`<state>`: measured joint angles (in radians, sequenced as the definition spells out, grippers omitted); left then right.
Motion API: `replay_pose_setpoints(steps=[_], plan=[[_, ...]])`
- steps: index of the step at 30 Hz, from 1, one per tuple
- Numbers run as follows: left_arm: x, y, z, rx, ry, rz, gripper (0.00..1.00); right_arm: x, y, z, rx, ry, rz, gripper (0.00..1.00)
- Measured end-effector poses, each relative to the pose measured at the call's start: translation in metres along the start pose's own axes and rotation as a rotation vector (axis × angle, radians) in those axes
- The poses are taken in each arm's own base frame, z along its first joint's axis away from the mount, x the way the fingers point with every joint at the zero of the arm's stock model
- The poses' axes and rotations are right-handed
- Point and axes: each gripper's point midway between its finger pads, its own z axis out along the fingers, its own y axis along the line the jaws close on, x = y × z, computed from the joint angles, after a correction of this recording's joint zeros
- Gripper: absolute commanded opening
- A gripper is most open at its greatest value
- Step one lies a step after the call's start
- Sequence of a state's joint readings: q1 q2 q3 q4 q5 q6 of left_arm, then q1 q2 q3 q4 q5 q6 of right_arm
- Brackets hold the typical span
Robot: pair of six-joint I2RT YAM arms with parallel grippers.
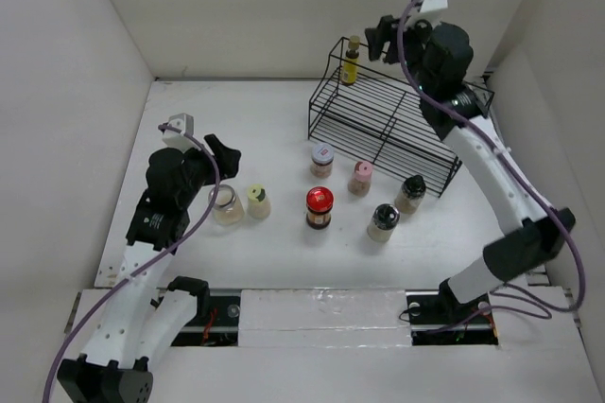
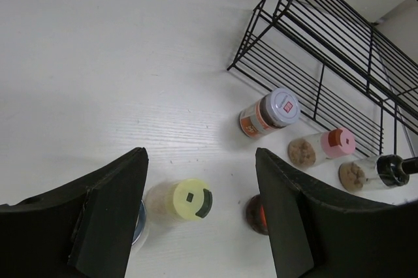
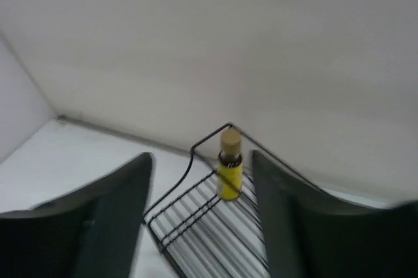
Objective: Organize the condiment bottles
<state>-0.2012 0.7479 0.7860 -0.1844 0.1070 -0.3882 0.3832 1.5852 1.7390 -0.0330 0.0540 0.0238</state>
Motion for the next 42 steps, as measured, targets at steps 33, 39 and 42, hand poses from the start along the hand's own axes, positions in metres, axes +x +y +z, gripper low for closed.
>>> replay_pose_setpoints(steps=[33, 39, 42], plan=[[-0.039, -0.044, -0.045, 0.224, -0.2, 0.073, 0.7, 0.318, 0.174, -0.213, -0.422, 0.799, -0.125, 1.0], [-0.039, -0.043, -0.044, 0.222, -0.198, 0.072, 0.7, 0.328, 0.178, -0.208, -0.424, 0.802, -0.125, 0.69], [-0.039, -0.043, -0.044, 0.221, -0.198, 0.072, 0.7, 0.327, 0.179, -0.205, -0.421, 0.79, -0.123, 0.6]])
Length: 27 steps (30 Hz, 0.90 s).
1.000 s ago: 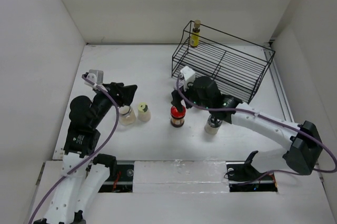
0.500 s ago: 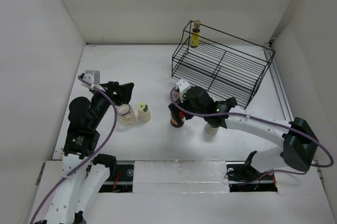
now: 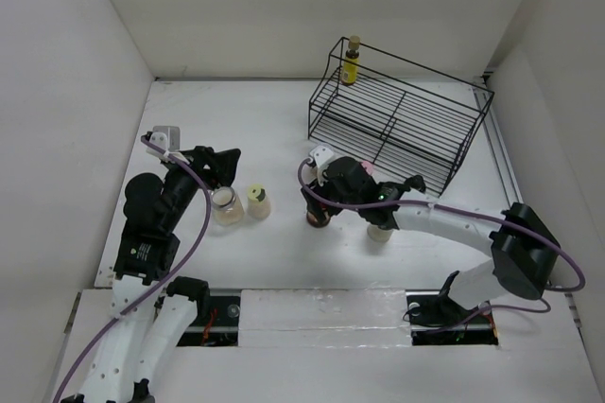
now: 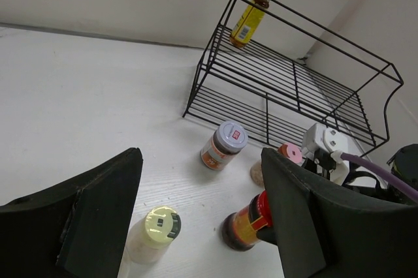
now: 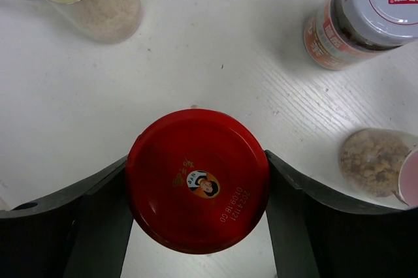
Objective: Organize the condiment bottles
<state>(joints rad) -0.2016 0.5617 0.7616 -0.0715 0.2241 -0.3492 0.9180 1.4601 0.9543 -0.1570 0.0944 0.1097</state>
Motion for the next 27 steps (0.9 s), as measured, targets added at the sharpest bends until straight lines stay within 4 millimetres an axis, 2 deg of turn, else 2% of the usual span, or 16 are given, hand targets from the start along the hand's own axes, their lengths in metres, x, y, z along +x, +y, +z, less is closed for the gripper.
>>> replay_pose_setpoints(steps=[4, 7, 8, 10, 12, 15, 17, 19, 21, 24, 27], plan=[[0.0, 0.0, 0.0, 0.0, 0.0, 0.0, 0.7, -0.004, -0.002, -0.01, 0.008, -0.016, 0.0, 0.58], [0.0, 0.0, 0.0, 0.0, 0.001, 0.0, 0.7, -0.026, -0.006, -0.032, 0.016, -0.078, -0.008, 0.58], [0.001, 0.0, 0.001, 0.0, 0.004, -0.001, 0.7, -0.038, -0.008, -0.04, 0.018, -0.103, -0.01, 0.58], [0.002, 0.0, 0.001, 0.001, 0.007, -0.001, 0.7, -0.078, -0.017, -0.058, 0.033, -0.186, -0.003, 0.58], [0.002, 0.001, 0.002, 0.0, 0.009, -0.002, 0.7, -0.13, -0.036, -0.08, 0.06, -0.3, 0.021, 0.58], [0.002, 0.0, 0.002, 0.001, 0.01, -0.002, 0.7, -0.2, -0.081, -0.122, 0.148, -0.481, 0.055, 0.59], [0.003, 0.0, 0.002, 0.002, 0.014, -0.002, 0.7, -0.243, -0.119, -0.154, 0.229, -0.59, 0.075, 0.59], [0.004, 0.0, 0.003, 0.004, 0.019, -0.003, 0.7, -0.277, -0.158, -0.18, 0.316, -0.674, 0.088, 0.59], [0.005, 0.0, 0.003, 0.004, 0.022, -0.003, 0.7, -0.304, -0.195, -0.195, 0.394, -0.727, 0.097, 0.59], [0.005, 0.001, 0.004, 0.003, 0.024, -0.004, 0.7, -0.331, -0.241, -0.196, 0.476, -0.759, 0.107, 0.59], [0.005, 0.001, 0.004, 0.003, 0.024, -0.004, 0.7, -0.34, -0.279, -0.172, 0.509, -0.729, 0.122, 0.59]])
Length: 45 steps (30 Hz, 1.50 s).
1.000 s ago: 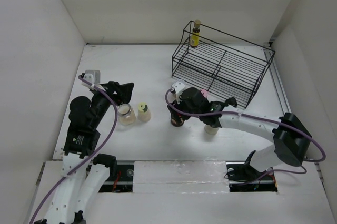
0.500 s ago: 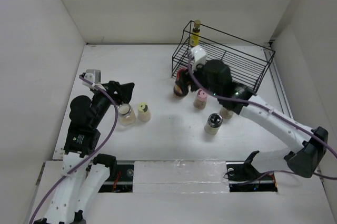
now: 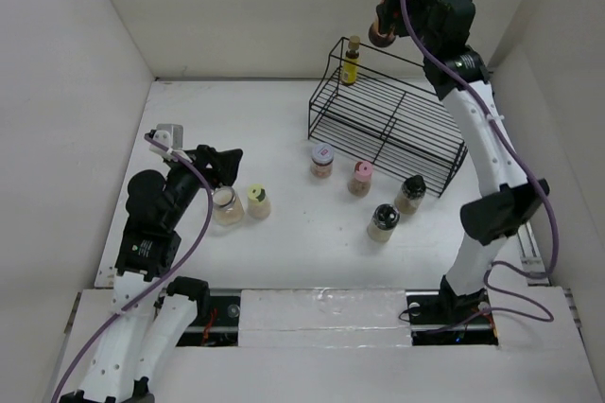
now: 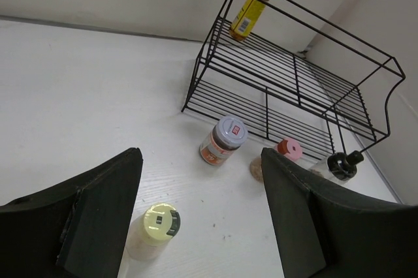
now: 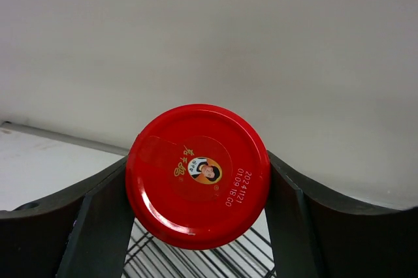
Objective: Organize the condiment bottles
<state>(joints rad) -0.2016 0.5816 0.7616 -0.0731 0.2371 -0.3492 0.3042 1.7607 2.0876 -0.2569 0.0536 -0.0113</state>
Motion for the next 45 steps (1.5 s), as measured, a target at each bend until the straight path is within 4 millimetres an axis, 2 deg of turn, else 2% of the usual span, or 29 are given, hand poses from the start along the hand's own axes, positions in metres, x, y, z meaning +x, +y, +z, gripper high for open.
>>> replay_pose_setpoints(steps=[4, 7, 10, 17, 20, 23, 32, 43, 45], plan=[[0.002, 0.0, 0.001, 0.003, 0.008, -0.001, 0.7, 0.046, -0.019, 0.042, 0.022, 0.103, -0.005, 0.59], [0.003, -0.001, 0.002, 0.008, 0.014, -0.002, 0.7, 0.09, -0.032, 0.056, 0.027, 0.201, 0.001, 0.59], [0.005, 0.0, 0.003, 0.008, 0.022, -0.004, 0.7, 0.121, -0.038, 0.056, 0.02, 0.287, 0.015, 0.59], [0.005, 0.0, 0.003, 0.007, 0.025, -0.004, 0.7, 0.141, -0.041, 0.058, 0.009, 0.309, 0.023, 0.59], [0.005, 0.0, 0.003, 0.007, 0.025, -0.004, 0.7, 0.17, -0.039, 0.055, -0.002, 0.37, 0.032, 0.59], [0.005, 0.0, 0.003, 0.007, 0.025, -0.004, 0.7, 0.186, -0.037, 0.051, -0.011, 0.409, 0.039, 0.59], [0.005, 0.0, 0.003, 0.007, 0.025, -0.004, 0.7, 0.188, -0.034, 0.053, -0.022, 0.41, 0.046, 0.76], [0.005, 0.0, 0.003, 0.007, 0.025, -0.004, 0.7, 0.17, -0.034, 0.063, -0.023, 0.328, 0.048, 0.79], [0.005, 0.0, 0.003, 0.007, 0.025, -0.004, 0.7, 0.17, -0.034, 0.063, -0.024, 0.326, 0.048, 0.83]])
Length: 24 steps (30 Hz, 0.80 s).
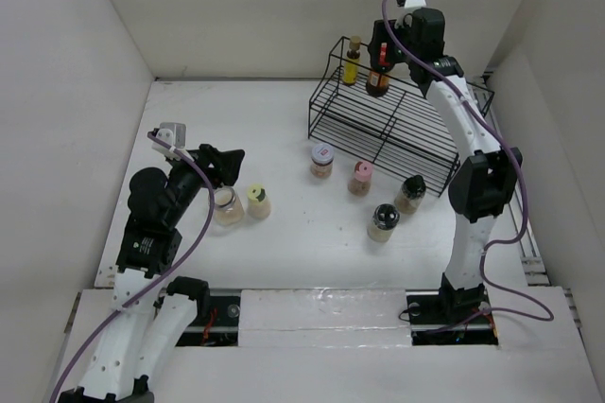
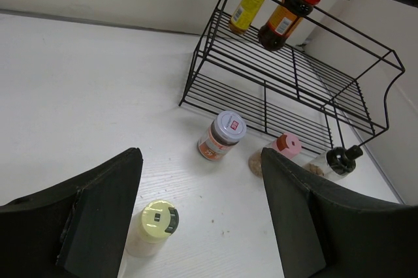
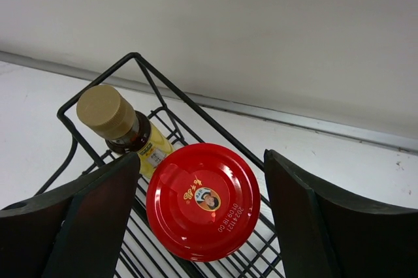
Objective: Organize the condiment bottles
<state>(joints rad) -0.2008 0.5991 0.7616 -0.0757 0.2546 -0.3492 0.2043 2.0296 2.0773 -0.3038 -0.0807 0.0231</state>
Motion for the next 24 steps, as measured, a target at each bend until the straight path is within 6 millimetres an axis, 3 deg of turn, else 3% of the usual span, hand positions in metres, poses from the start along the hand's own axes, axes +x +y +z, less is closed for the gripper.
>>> replay_pose_setpoints(steps=[6, 9, 11, 12, 14, 16, 17, 20, 23, 24], plan=[[0.0, 0.0, 0.0, 0.0, 0.0, 0.0, 0.7, -0.006, 0.002, -0.009, -0.004, -0.011, 0.0, 0.93], [0.0, 0.0, 0.0, 0.0, 0.0, 0.0, 0.7, -0.024, 0.004, -0.036, 0.001, -0.049, -0.003, 0.93], [0.0, 0.0, 0.0, 0.0, 0.0, -0.001, 0.7, -0.045, 0.007, -0.067, 0.008, -0.111, -0.008, 0.93], [0.0, 0.0, 0.0, 0.0, 0.0, -0.001, 0.7, -0.053, 0.008, -0.086, 0.016, -0.139, -0.008, 0.9], [0.0, 0.0, 0.0, 0.0, 0.0, -0.001, 0.7, -0.067, 0.016, -0.13, 0.021, -0.219, -0.004, 0.62], [0.0, 0.0, 0.0, 0.0, 0.0, -0.001, 0.7, -0.067, 0.032, -0.173, -0.002, -0.28, 0.011, 0.38], [0.0, 0.0, 0.0, 0.0, 0.0, -0.001, 0.68, -0.059, 0.052, -0.2, -0.05, -0.326, 0.033, 0.26], [0.0, 0.0, 0.0, 0.0, 0.0, -0.002, 0.67, -0.024, 0.086, -0.225, -0.125, -0.319, 0.056, 0.26], [0.0, 0.0, 0.0, -0.001, 0.001, -0.003, 0.66, 0.048, 0.115, -0.23, -0.163, -0.178, 0.072, 0.59], [0.0, 0.0, 0.0, -0.001, 0.001, -0.003, 0.66, 0.079, 0.122, -0.229, -0.159, -0.104, 0.068, 0.63]])
